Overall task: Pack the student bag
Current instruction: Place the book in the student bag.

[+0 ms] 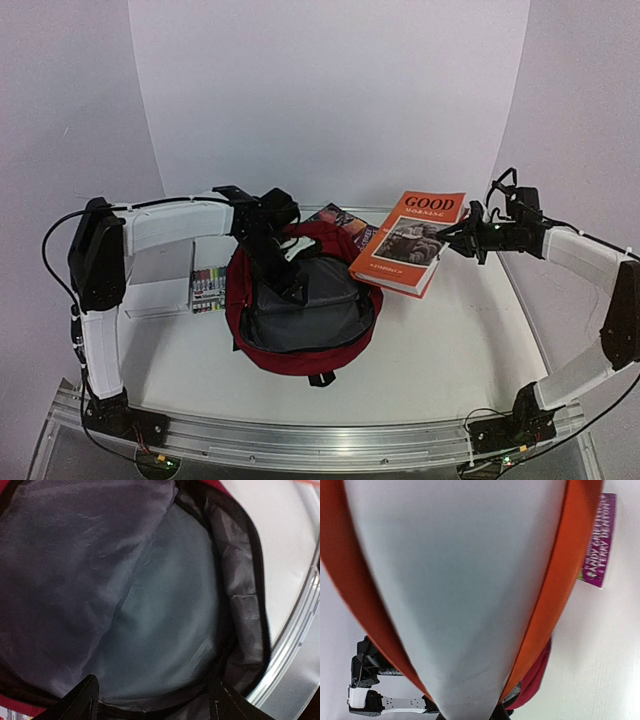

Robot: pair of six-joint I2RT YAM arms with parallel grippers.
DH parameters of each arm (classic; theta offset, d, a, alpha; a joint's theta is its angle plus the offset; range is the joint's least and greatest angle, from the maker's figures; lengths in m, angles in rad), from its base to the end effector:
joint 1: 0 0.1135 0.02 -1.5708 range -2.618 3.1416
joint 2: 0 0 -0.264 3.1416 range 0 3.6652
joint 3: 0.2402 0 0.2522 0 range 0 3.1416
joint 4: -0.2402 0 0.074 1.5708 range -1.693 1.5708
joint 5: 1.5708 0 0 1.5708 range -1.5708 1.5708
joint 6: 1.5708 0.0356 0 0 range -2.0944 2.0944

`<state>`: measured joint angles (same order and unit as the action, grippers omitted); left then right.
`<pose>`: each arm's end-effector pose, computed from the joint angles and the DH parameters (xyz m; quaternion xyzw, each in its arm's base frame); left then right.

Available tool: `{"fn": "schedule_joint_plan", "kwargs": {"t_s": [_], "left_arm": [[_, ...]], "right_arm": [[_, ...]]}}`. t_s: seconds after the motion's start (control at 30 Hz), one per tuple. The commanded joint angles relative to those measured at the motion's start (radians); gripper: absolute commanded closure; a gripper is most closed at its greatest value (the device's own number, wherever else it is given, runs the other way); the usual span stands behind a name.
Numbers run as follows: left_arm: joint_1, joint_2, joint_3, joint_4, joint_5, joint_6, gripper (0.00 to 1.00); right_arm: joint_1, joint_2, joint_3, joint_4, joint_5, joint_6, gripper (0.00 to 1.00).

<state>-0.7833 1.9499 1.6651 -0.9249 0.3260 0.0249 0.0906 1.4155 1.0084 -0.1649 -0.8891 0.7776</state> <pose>0.2809 -0.2958 0.2467 0.4085 0.8811 -0.2139 0.1055 0.3052 0.0555 0.2802 0.0730 0.8156 0.5244 0.2335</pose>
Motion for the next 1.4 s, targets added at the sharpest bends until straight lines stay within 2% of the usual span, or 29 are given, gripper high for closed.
{"fn": "schedule_joint_plan", "kwargs": {"t_s": [0.0, 0.1, 0.2, 0.37, 0.47, 0.6, 0.7, 0.83, 0.87, 0.97, 1.03, 1.13, 1.27, 1.37], "left_arm": [[-0.046, 0.092, 0.063, -0.047, -0.080, 0.117, 0.26], [-0.072, 0.156, 0.080, -0.043, -0.125, 0.135, 0.28], [-0.096, 0.215, 0.106, -0.038, -0.198, 0.151, 0.36], [-0.117, 0.291, 0.175, -0.023, -0.270, 0.140, 0.62], [-0.122, 0.348, 0.270, -0.015, -0.275, 0.102, 0.81], [-0.131, 0.422, 0.415, -0.003, -0.247, 0.017, 0.95], [-0.131, 0.492, 0.554, -0.001, -0.220, -0.075, 1.00], [-0.131, 0.582, 0.738, -0.003, -0.190, -0.154, 0.99], [-0.131, 0.597, 0.773, -0.015, -0.197, -0.157, 0.94], [-0.131, 0.569, 0.771, -0.047, -0.231, -0.129, 0.67], [-0.132, 0.498, 0.694, -0.069, -0.259, -0.095, 0.56], [-0.131, 0.374, 0.545, -0.107, -0.332, -0.034, 0.48], [-0.129, 0.265, 0.342, -0.144, -0.419, 0.045, 0.44], [-0.129, 0.241, 0.241, -0.164, -0.452, 0.060, 0.44]], "right_arm": [[-0.058, -0.032, 0.044, -0.143, 0.009, -0.126, 1.00], [-0.082, -0.044, 0.031, -0.180, 0.000, -0.138, 1.00], [-0.116, -0.057, 0.016, -0.212, -0.005, -0.150, 1.00], [-0.129, -0.057, 0.001, -0.304, 0.006, -0.215, 1.00], [-0.132, -0.044, -0.001, -0.349, 0.019, -0.253, 1.00], [-0.146, -0.025, 0.034, -0.365, 0.026, -0.281, 1.00], [-0.153, -0.005, 0.067, -0.377, 0.027, -0.299, 1.00], [-0.155, 0.012, 0.085, -0.404, 0.039, -0.311, 1.00], [-0.155, 0.012, 0.083, -0.413, 0.037, -0.309, 1.00], [-0.155, -0.009, 0.049, -0.437, 0.022, -0.305, 1.00], [-0.155, -0.019, 0.025, -0.440, 0.020, -0.312, 1.00], [-0.155, -0.020, 0.017, -0.445, 0.021, -0.327, 1.00], [-0.155, -0.012, 0.036, -0.444, 0.019, -0.335, 1.00], [-0.155, 0.000, 0.051, -0.445, 0.014, -0.337, 1.00]]}}
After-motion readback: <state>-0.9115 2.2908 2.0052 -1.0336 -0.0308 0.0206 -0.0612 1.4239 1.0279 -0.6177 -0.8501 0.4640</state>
